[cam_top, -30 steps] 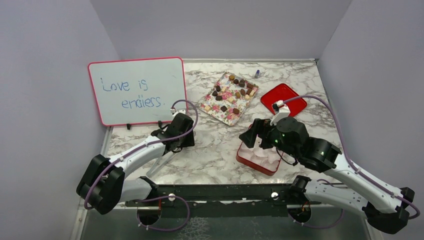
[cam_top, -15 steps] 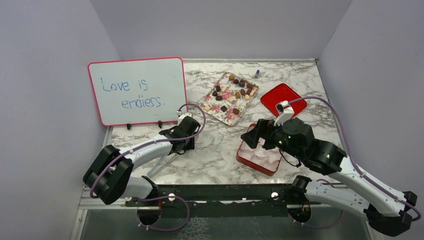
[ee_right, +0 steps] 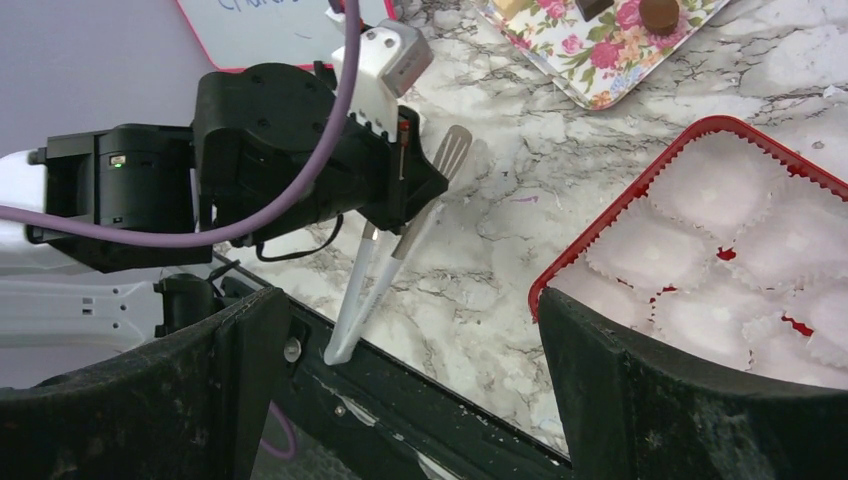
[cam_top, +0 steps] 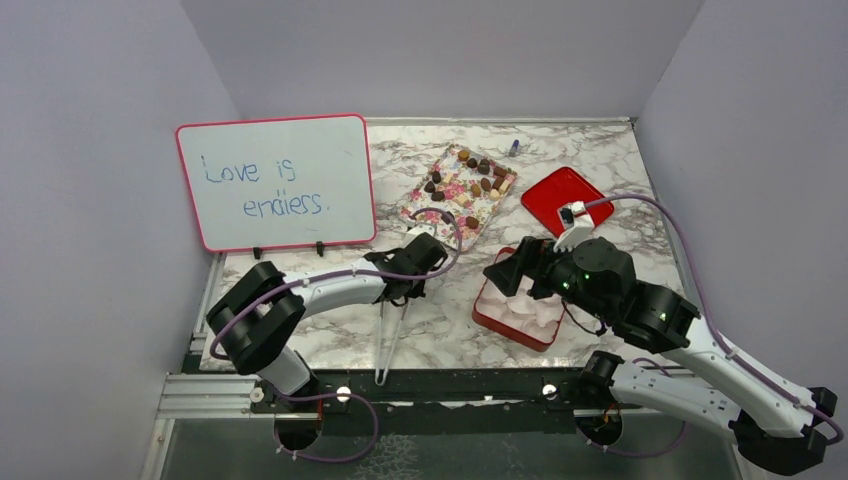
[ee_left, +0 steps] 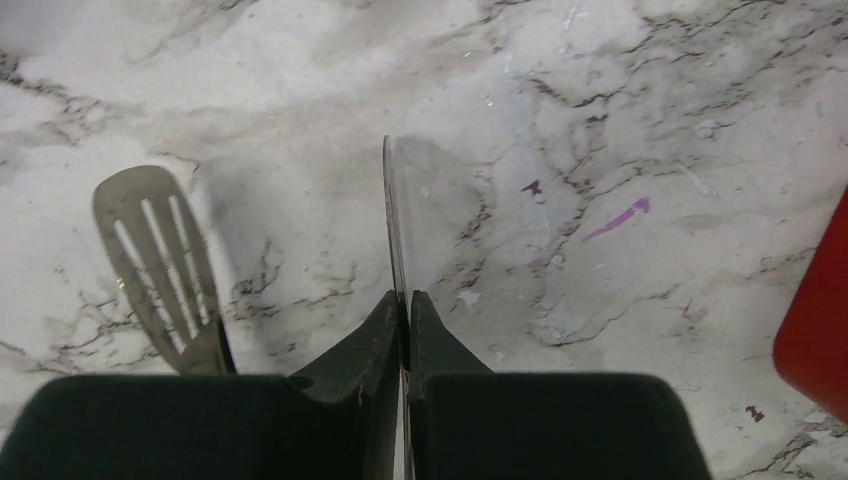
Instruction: Pack the chocolate
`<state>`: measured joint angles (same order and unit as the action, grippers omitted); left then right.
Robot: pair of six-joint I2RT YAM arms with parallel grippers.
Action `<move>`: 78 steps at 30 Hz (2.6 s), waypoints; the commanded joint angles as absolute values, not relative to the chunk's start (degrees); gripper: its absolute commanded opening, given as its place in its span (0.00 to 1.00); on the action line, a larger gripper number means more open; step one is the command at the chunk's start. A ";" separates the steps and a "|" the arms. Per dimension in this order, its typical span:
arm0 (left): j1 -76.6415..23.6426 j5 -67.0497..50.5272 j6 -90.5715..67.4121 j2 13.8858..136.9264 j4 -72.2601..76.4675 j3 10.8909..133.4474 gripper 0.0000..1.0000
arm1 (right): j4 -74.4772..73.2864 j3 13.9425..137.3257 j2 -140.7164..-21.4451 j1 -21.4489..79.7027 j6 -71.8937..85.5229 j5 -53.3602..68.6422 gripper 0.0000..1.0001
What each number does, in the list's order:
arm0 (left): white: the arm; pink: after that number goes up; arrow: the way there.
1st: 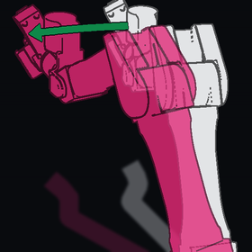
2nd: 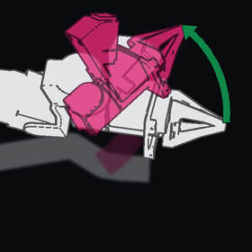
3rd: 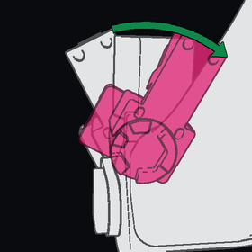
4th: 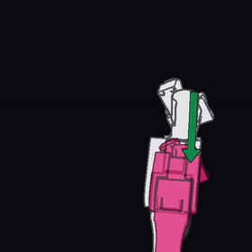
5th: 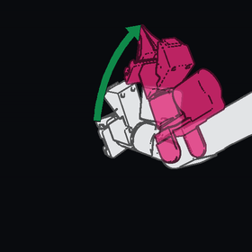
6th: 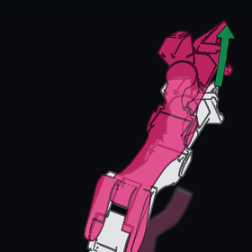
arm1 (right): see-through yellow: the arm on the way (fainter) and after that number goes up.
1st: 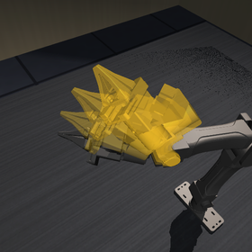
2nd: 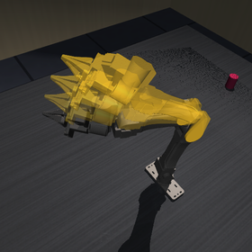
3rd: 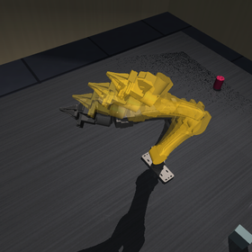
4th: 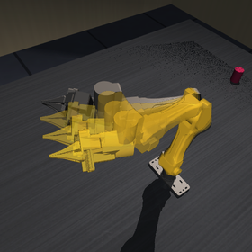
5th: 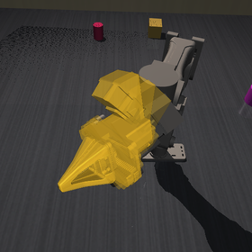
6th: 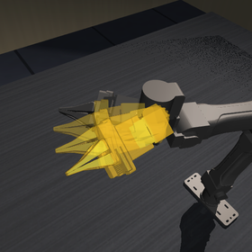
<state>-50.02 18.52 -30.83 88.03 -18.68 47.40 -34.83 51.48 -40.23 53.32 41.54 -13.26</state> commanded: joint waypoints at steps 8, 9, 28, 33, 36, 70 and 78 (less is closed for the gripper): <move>-53.39 18.75 -27.75 96.84 -15.19 56.76 0.03 | -36.99 53.84 -38.30 53.78 42.24 -15.51 1.00; -53.63 18.69 -27.50 97.07 -15.14 57.38 0.03 | -37.05 53.87 -38.12 53.79 42.12 -15.51 1.00; -54.76 16.35 -32.23 82.95 -22.79 53.64 0.99 | -35.29 52.75 -35.48 53.77 42.48 -13.81 1.00; -54.83 14.74 -34.36 78.59 -27.82 50.60 0.99 | -34.66 52.82 -34.30 53.70 41.67 -14.74 1.00; -55.24 13.97 -34.61 77.51 -31.59 49.31 0.99 | -34.80 52.86 -33.85 53.78 41.66 -14.94 1.00; -60.88 17.15 -38.88 86.36 -25.96 45.31 0.67 | -38.23 52.49 -37.27 53.70 43.67 -16.20 1.00; -61.47 19.29 -39.76 87.36 -25.87 44.27 0.59 | -38.44 52.84 -38.28 53.79 43.77 -14.98 1.00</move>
